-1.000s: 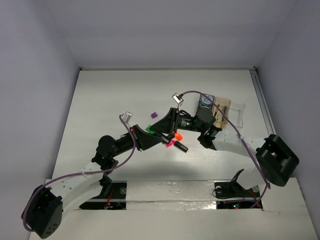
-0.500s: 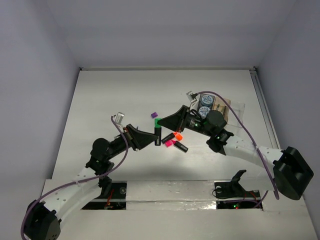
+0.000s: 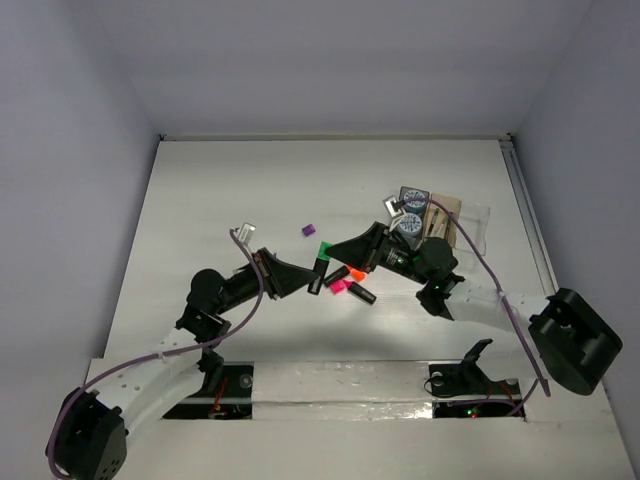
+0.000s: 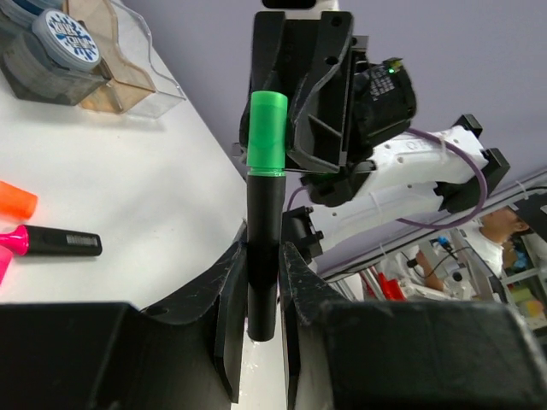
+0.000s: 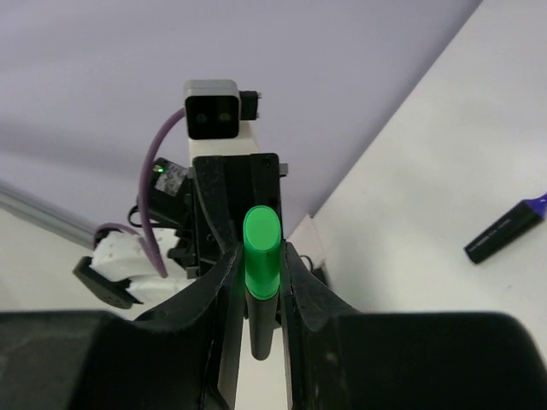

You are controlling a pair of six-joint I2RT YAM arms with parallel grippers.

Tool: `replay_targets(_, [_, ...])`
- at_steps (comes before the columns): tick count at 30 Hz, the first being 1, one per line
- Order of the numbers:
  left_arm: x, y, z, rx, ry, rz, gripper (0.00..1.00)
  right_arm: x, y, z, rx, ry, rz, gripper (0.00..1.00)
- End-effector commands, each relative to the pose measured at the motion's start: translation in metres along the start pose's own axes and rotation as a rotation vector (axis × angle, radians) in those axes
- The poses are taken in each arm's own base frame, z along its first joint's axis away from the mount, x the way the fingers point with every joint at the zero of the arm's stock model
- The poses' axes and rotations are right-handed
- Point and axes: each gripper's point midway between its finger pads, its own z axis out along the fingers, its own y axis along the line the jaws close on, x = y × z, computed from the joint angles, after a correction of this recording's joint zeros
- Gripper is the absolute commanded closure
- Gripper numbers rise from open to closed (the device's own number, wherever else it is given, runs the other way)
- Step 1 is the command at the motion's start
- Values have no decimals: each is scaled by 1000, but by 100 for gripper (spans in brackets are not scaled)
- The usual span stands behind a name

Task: Sort the stationery into containers

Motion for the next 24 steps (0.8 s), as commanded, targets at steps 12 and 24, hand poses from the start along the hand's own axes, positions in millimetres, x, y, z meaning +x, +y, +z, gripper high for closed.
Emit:
replay_targets(12, [-96, -79, 0, 213, -360, 148, 100, 97, 26, -26, -144, 356, 55, 100])
replay_targets(24, [-108, -79, 1, 198, -378, 178, 100, 144, 15, -36, -90, 504, 113, 100])
